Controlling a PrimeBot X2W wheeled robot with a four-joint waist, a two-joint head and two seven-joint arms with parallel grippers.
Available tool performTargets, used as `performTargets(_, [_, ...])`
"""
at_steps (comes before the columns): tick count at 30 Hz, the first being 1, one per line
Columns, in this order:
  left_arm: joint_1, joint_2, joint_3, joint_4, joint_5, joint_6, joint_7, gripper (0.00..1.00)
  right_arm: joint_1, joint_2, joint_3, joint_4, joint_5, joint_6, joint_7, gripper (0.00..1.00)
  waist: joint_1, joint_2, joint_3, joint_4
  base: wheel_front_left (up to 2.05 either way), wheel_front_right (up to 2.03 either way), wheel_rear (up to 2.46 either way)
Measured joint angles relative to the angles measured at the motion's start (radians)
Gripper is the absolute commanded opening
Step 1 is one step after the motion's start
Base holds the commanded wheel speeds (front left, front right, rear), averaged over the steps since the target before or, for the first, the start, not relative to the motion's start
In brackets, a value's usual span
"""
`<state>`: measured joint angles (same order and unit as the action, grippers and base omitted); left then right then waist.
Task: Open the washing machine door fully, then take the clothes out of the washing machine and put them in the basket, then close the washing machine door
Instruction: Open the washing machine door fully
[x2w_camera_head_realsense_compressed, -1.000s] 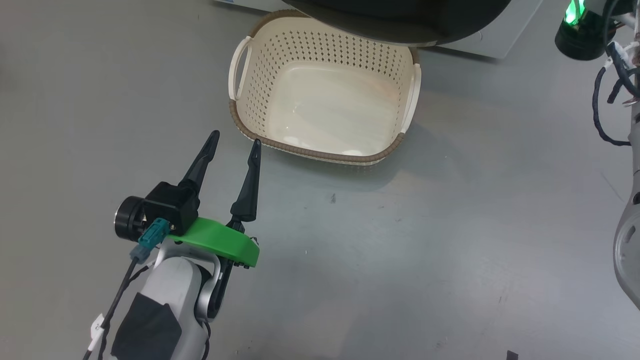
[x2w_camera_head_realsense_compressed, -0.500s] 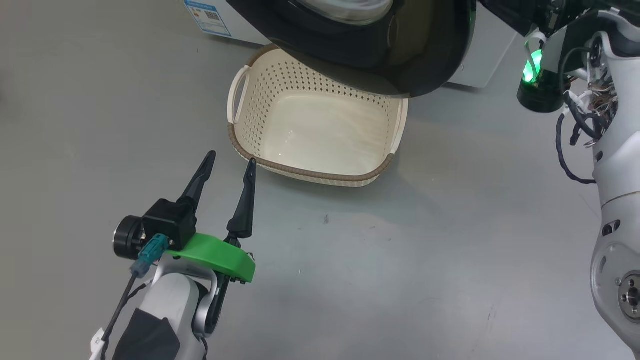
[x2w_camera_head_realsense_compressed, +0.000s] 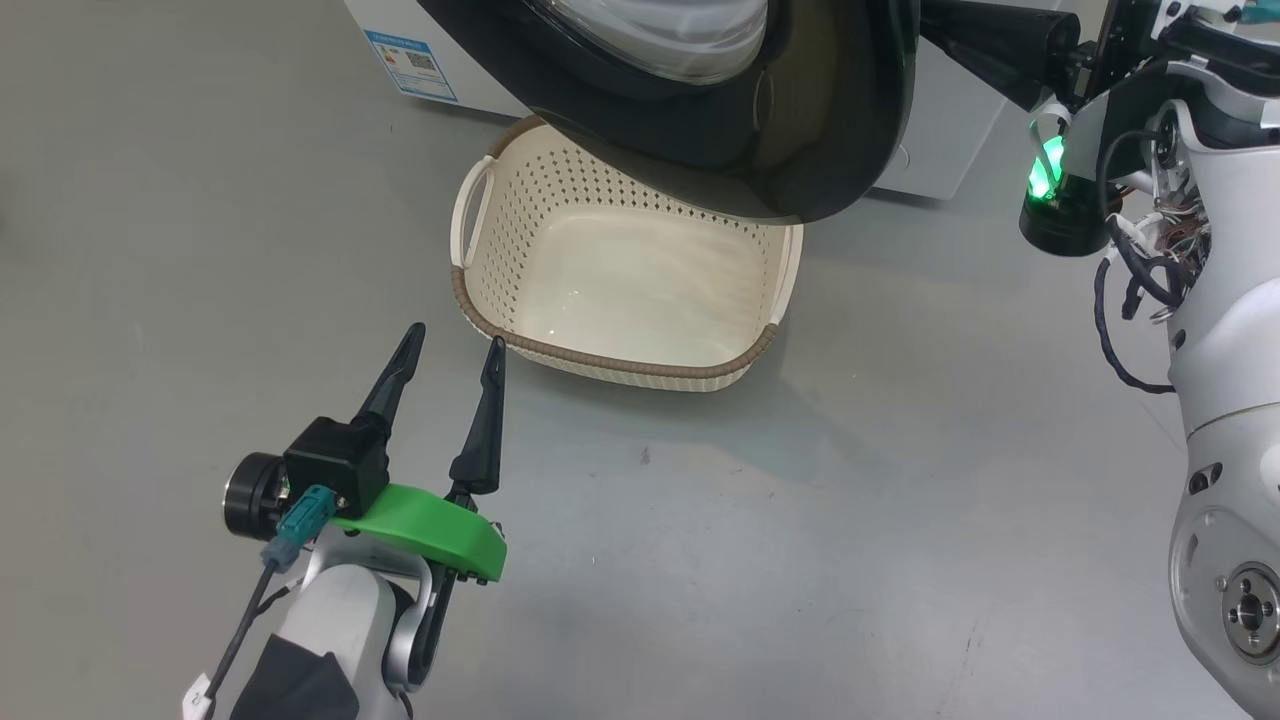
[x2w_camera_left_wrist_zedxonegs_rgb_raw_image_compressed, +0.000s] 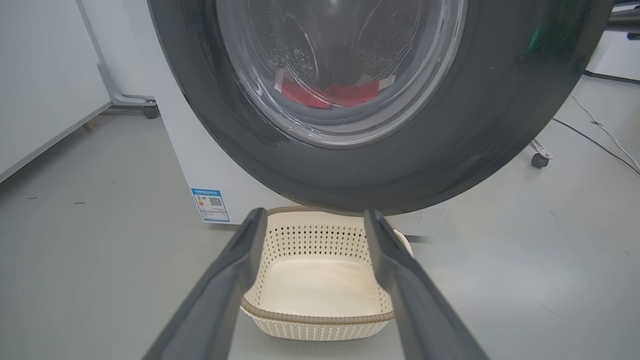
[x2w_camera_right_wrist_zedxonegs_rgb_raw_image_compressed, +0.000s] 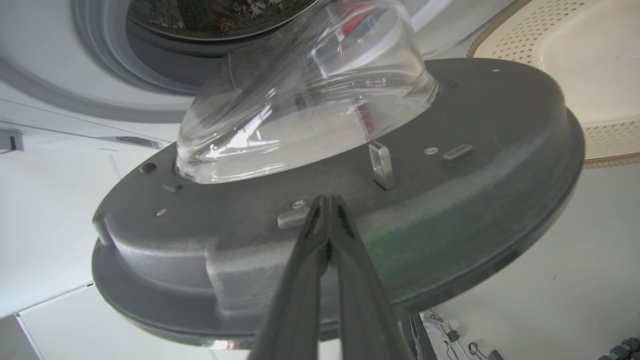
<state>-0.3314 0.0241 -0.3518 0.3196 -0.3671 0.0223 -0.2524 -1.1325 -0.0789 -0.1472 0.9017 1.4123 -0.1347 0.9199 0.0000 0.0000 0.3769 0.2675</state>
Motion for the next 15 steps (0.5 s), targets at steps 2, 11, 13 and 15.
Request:
performTargets(2, [0.002, 0.0, 0.002, -0.001, 0.001, 0.0, 0.0, 1.0, 0.004, 0.0, 0.002, -0.004, 0.0, 0.0, 0.0, 0.0, 0.0, 0.0, -0.001, 0.0, 0.0, 0.0, 0.0])
performTargets(11, [0.009, 0.0, 0.03, -0.001, 0.017, 0.0, 0.0, 1.0, 0.041, 0.002, 0.087, -0.07, -0.108, 0.108, -0.083, 0.0, 0.0, 0.0, -0.019, -0.01, 0.0, 0.0, 0.0])
performTargets(13, [0.01, 0.0, 0.038, 0.0, 0.018, 0.0, 0.0, 1.0, 0.055, -0.007, 0.112, -0.085, -0.145, 0.143, -0.114, 0.0, 0.0, 0.0, -0.028, -0.015, 0.0, 0.0, 0.0])
performTargets(15, [0.014, 0.001, 0.051, 0.0, 0.022, 0.001, 0.0, 1.0, 0.07, -0.024, 0.144, -0.1, -0.198, 0.185, -0.148, 0.0, 0.0, 0.0, -0.037, -0.021, 0.0, 0.0, 0.0])
